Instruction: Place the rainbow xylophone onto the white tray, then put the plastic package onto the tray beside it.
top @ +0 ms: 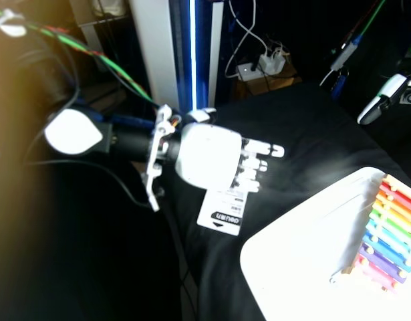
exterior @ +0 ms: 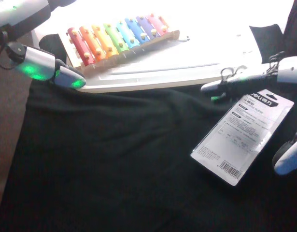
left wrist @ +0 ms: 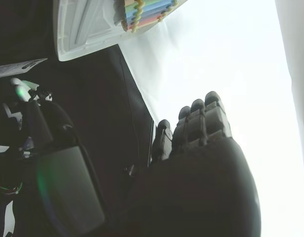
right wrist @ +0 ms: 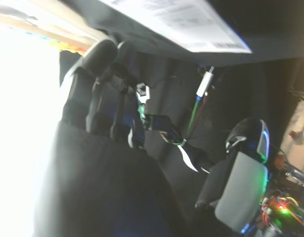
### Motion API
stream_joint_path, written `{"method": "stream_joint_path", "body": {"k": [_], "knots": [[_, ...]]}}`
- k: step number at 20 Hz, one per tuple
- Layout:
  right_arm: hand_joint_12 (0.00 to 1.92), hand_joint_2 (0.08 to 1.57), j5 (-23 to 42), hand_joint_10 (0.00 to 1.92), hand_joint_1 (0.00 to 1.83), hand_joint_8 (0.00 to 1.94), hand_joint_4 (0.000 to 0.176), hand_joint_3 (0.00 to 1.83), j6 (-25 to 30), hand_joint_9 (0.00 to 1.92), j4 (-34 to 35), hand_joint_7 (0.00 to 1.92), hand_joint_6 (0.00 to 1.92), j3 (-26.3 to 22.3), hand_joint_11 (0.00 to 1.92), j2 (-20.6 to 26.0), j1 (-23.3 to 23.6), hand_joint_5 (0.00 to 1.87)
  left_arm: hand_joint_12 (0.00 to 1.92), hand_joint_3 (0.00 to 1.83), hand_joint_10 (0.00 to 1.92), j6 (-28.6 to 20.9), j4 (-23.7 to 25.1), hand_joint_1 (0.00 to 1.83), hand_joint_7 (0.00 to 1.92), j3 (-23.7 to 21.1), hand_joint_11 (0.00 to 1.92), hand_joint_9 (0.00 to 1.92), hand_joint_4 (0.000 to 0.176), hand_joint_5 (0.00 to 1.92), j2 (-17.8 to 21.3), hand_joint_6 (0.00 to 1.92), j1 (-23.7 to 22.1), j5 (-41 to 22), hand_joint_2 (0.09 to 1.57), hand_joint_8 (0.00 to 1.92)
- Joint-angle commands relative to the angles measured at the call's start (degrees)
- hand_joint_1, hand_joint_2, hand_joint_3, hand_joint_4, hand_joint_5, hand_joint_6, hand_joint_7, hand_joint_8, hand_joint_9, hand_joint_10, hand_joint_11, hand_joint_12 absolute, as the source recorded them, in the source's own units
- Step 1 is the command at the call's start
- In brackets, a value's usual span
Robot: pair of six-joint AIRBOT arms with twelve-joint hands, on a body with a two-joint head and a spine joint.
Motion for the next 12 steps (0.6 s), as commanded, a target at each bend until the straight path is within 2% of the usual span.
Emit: {"method": "stream_joint_path", "body": {"k": [1, 2, 3, 4, 5, 7, 8, 9, 11, 12], "knots": [[0.77, 0.64, 4.08, 0.01, 0.72, 0.0, 0.073, 0.0, 0.29, 0.36, 3.75, 0.31, 0.0, 0.11, 0.13, 0.1, 0.75, 0.14, 0.0, 0.01, 0.0, -0.1, -1.26, 0.98, 0.0, -0.11, 0.0, 0.0, 0.176, 0.0, 0.06, 0.0, -0.34, -6.73, 0.75, 0.0], [0.75, 0.64, 3.78, 0.0, 0.72, 0.0, 0.076, 0.0, 0.3, 0.35, 3.47, 0.3, 0.0, 0.22, 0.14, 0.1, 0.74, 0.13, 0.0, 0.01, 0.0, -0.1, -1.32, 0.97, 0.0, -0.14, 0.0, 0.0, 0.176, 0.0, 0.06, 0.0, -0.34, -6.78, 0.76, 0.0], [0.71, 0.62, 3.43, 0.0, 0.76, 0.0, 0.063, 0.0, 0.3, 0.29, 3.16, 0.27, 0.0, 0.42, 0.07, 0.08, 0.74, 0.12, 0.0, 0.01, 0.0, -0.1, -1.34, 0.98, 0.0, -0.15, 0.0, 0.0, 0.176, 0.0, 0.05, 0.0, -0.33, -6.85, 0.76, 0.0], [0.71, 0.62, 3.12, 0.0, 0.76, 0.0, 0.063, 0.0, 0.3, 0.29, 2.98, 0.27, 0.0, 0.57, 0.07, -0.08, 0.74, 0.12, 0.0, 0.01, 0.0, -0.1, -1.34, 0.98, 0.0, -0.15, 0.0, 0.0, 0.176, 0.0, 0.04, 0.0, -0.3, -6.87, 0.76, 0.0], [0.71, 0.6, 2.84, 0.0, 0.75, 0.0, 0.079, 0.0, 0.3, 0.26, 2.78, 0.24, 0.0, 0.77, 0.05, -0.43, 0.73, 0.11, 0.0, 0.01, 0.0, -0.1, -1.34, 0.98, 0.0, -0.15, 0.0, 0.0, 0.176, 0.0, 0.03, 0.0, -0.3, -6.92, 0.77, 0.0], [0.76, 0.59, 2.09, 0.0, 0.75, 0.0, 0.061, 0.0, 0.32, 0.27, 2.23, 0.25, 0.0, 1.13, 0.05, -1.01, 0.73, 0.12, 0.0, 0.01, 0.0, -0.1, -1.36, 0.95, 0.0, -0.16, 0.0, 0.0, 0.176, 0.0, 0.0, 0.0, -0.29, -6.97, 0.77, 0.0], [0.77, 0.59, 1.76, 0.01, 0.75, 0.0, 0.06, 0.0, 0.32, 0.27, 2.1, 0.24, 0.0, 1.27, 0.06, -1.17, 0.73, 0.12, 0.0, 0.0, 0.0, -0.1, -1.36, 0.95, 0.0, -0.19, 0.0, 0.0, 0.176, 0.0, 0.0, 0.0, -0.29, -6.97, 0.76, 0.0], [0.78, 0.59, 1.49, 0.01, 0.74, 0.0, 0.074, 0.0, 0.33, 0.28, 1.97, 0.24, 0.0, 1.55, 0.08, -1.46, 0.71, 0.12, 0.0, 0.0, 0.0, -0.1, -1.37, 0.94, 0.0, -0.22, 0.0, 0.0, 0.176, 0.0, 0.0, 0.0, -0.25, -7.01, 0.75, 0.0], [0.78, 0.59, 1.04, 0.01, 0.76, 0.01, 0.06, 0.0, 0.38, 0.29, 1.74, 0.26, 0.0, 1.89, 0.08, -1.88, 0.67, 0.11, 0.0, 0.0, 0.0, -0.1, -1.46, 0.96, 0.0, -0.25, 0.0, 0.0, 0.176, 0.0, 0.0, 0.0, -0.16, -7.06, 0.74, 0.0], [0.79, 0.59, 0.75, 0.01, 0.79, 0.0, 0.073, 0.0, 0.39, 0.29, 1.66, 0.26, 0.0, 2.18, 0.08, -2.22, 0.66, 0.1, 0.0, 0.0, 0.0, -0.1, -1.49, 0.96, 0.0, -0.25, 0.0, 0.0, 0.176, 0.0, 0.0, 0.0, -0.13, -7.08, 0.74, 0.0]]}}
